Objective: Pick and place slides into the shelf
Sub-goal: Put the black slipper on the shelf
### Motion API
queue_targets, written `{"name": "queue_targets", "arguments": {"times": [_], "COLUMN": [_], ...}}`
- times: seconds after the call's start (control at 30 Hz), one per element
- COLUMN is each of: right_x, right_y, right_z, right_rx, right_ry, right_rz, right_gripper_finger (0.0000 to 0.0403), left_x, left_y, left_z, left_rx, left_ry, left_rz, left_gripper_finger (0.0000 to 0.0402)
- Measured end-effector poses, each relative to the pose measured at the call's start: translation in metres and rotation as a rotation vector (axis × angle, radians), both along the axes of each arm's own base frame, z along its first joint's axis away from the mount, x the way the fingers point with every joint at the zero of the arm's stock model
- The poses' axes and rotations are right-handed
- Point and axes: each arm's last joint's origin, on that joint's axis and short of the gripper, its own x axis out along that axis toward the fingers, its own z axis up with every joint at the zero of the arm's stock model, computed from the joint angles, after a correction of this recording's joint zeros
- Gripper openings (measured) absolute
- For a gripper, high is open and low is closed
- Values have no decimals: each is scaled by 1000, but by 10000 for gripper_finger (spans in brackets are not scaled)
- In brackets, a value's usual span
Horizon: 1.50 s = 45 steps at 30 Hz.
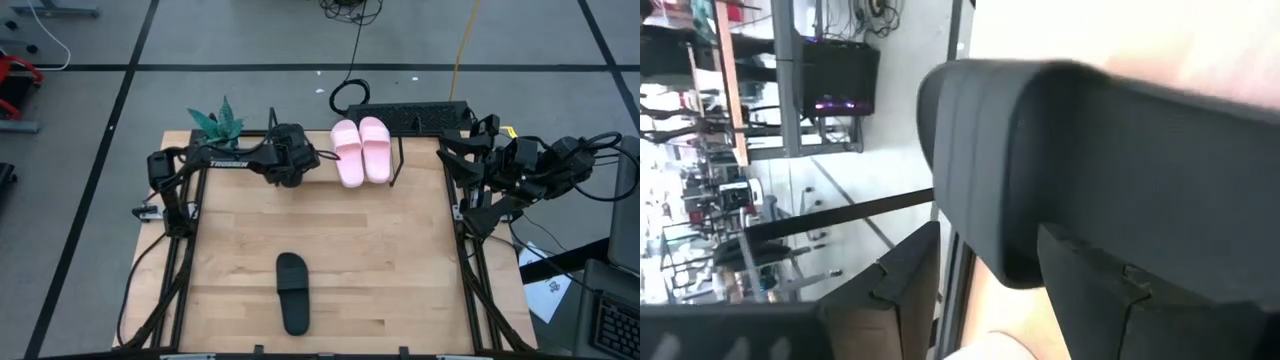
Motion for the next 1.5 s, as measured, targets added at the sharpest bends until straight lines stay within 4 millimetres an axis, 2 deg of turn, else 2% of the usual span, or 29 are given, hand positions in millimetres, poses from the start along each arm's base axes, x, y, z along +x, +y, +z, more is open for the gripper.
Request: {"name": "queue_targets", "arguments": {"times": [0.27,0.43,0.63,0.93,1.1,1.2,1.37,1.5], "right_x": [0,0,0,2,6,10,17,22], "right_y": [0,0,0,1,4,6,10,13], "right_z": [0,0,0,0,-3,-4,-8,-11], "right_rx": [0,-1,1,79,131,164,207,214], "right_ry": [0,-1,-5,-20,-18,-20,-6,17], "right_rz": [0,2,2,36,61,76,96,101], "right_gripper_finger": [110,110,110,110,110,110,110,110], "left_x": [-7,-19,-28,-23,-21,-18,-15,-14], "left_y": [-23,-51,-104,-201,-258,-293,-341,-369], "left_z": [35,62,95,118,123,117,88,60], "left_rx": [18,8,-99,-210,-300,-364,-466,-533], "left_ry": [-138,-240,-438,-587,-603,-589,-509,-449], "left_rz": [-14,-32,-158,-372,-434,-432,-344,-277], "left_gripper_finger": [175,175,175,175,175,175,175,175]}}
